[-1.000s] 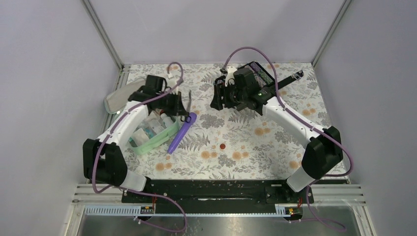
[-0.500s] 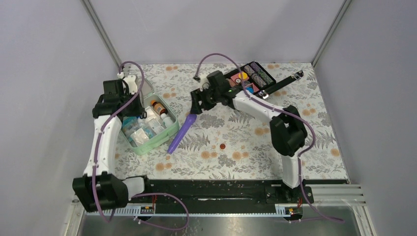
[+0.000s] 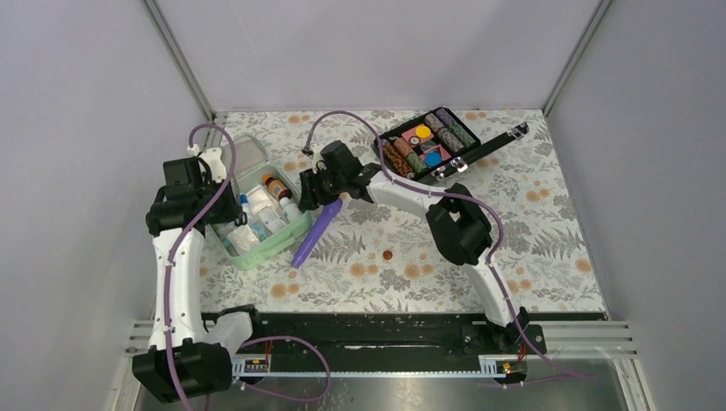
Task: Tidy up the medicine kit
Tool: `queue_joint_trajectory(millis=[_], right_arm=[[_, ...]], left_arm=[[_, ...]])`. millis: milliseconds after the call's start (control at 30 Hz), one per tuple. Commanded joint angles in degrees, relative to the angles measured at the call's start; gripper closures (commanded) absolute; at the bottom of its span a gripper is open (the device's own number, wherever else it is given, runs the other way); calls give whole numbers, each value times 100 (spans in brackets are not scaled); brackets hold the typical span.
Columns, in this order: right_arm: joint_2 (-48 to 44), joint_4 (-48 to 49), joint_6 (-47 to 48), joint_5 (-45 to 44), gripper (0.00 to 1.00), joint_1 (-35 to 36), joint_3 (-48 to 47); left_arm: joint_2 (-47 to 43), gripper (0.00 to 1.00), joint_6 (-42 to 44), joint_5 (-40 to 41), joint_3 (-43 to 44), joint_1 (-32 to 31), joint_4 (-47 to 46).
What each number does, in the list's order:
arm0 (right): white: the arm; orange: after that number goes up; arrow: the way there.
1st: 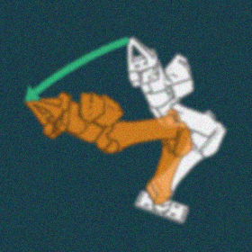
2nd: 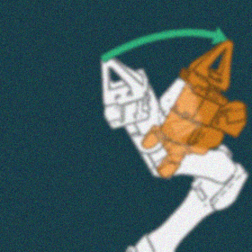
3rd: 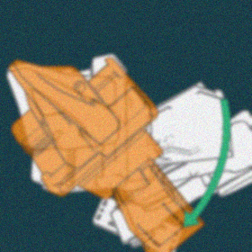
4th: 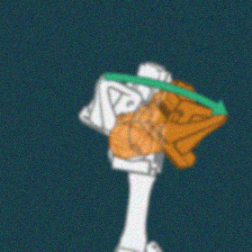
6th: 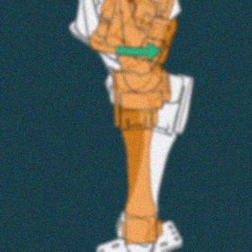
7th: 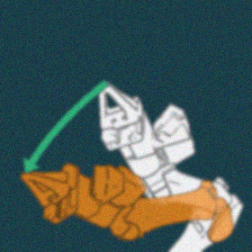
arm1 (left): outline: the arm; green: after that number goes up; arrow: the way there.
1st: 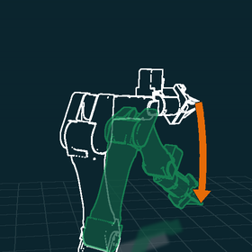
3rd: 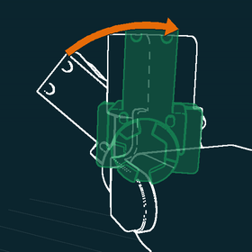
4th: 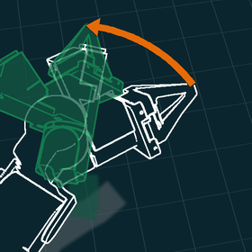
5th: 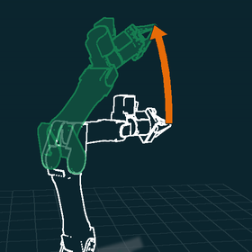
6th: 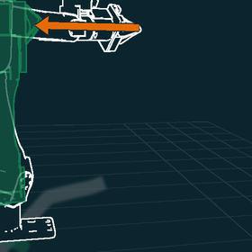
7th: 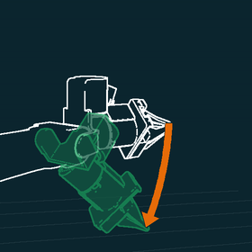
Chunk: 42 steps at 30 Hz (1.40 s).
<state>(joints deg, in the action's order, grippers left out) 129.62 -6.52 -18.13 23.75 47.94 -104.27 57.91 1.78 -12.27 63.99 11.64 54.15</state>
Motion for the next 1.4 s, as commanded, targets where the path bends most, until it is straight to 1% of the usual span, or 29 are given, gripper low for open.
queue_joint_trajectory(millis=[0, 33, 133, 200, 233, 433, 500, 600, 633, 733, 833, 967, 1133, 1267, 1367], right_arm=[[317, -58, -68, -673, 58, 3, -564], [372, -88, -46, -745, 63, 12, -617], [530, -146, 69, -1027, 83, 6, -848], [626, -195, 230, -1571, 96, -15, -1103], [718, -195, 230, -1571, 98, -59, -1306], [1131, -195, 230, -1571, 98, -331, -2347], [1354, -195, 230, -1571, 98, -433, -2783], [1819, -195, 230, -1571, 98, -587, -3792], [1803, -195, 230, -1571, 98, -641, -3894], [1295, -195, 230, -1571, 98, -715, -3606], [922, -195, 230, -1571, 98, -688, -3537], [617, -195, 230, -1571, 98, -349, -3309], [685, -195, 230, -1571, 98, -14, -3434], [826, -195, 230, -1571, 98, -20, -3591], [780, -195, 230, -1571, 98, -120, -3488]], left_arm=[[-153, 100, -156, -424, 133, 96, -73], [-174, 100, -160, -477, 114, 105, -84], [-279, 100, -161, -589, 5, 134, -152], [-334, 100, -302, -682, -38, 185, -175], [-367, 100, -331, -747, -55, 218, -181], [-557, 100, -275, -896, -51, 506, -66], [-621, 100, -258, -899, -67, 588, -18], [-696, 100, -256, -925, -107, 744, 13], [-701, 100, -265, -952, -101, 803, 21], [-733, 100, -275, -945, -32, 930, 22], [-772, 100, -357, -914, 124, 1097, 7], [-807, 100, -602, -662, 459, 1353, -5], [-773, 100, -715, -699, 733, 1372, -25], [-843, 100, -789, -849, 645, 1367, -24], [-900, 100, -830, -947, 510, 1357, -25]])
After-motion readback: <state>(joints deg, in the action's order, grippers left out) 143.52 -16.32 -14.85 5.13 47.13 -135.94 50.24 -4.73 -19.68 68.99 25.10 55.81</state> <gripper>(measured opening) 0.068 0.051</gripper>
